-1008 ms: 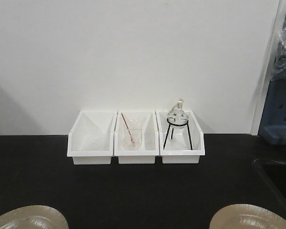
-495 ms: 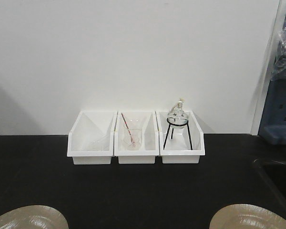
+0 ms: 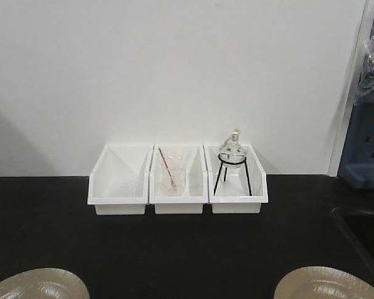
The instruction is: Arrange circular plates on left workspace
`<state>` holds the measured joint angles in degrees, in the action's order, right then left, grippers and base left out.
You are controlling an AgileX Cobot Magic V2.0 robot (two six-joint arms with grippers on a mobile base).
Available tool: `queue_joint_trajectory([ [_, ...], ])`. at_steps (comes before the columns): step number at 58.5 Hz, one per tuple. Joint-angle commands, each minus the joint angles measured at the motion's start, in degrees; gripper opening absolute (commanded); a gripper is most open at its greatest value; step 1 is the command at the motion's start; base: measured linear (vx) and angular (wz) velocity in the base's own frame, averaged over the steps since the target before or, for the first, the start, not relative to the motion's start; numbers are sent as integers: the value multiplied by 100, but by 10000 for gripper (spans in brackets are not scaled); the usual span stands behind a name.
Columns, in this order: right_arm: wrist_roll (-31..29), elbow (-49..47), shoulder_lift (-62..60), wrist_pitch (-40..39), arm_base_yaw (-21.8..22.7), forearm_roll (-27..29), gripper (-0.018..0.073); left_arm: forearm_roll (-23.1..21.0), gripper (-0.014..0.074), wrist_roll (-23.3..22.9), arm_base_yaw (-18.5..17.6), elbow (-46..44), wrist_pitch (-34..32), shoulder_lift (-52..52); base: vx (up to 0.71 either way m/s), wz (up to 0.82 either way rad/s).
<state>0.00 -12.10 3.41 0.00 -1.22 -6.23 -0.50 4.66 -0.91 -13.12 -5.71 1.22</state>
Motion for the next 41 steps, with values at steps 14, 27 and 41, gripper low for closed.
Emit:
queue_joint_trajectory([
  [14, 0, -1077, 1780, 226, 31, -45, 79, -49, 255, -24, -20, -1037, 810, 1531, 0, 0],
  [27, 0, -1077, 2734, 200, 31, -45, 314, -49, 473, -30, -20, -1022, 1054, 2274, 0, 0],
  [41, 0, -1077, 3246, 0, 31, -45, 617, -381, 514, -51, -20, -1069, 1496, 2807, 0, 0],
])
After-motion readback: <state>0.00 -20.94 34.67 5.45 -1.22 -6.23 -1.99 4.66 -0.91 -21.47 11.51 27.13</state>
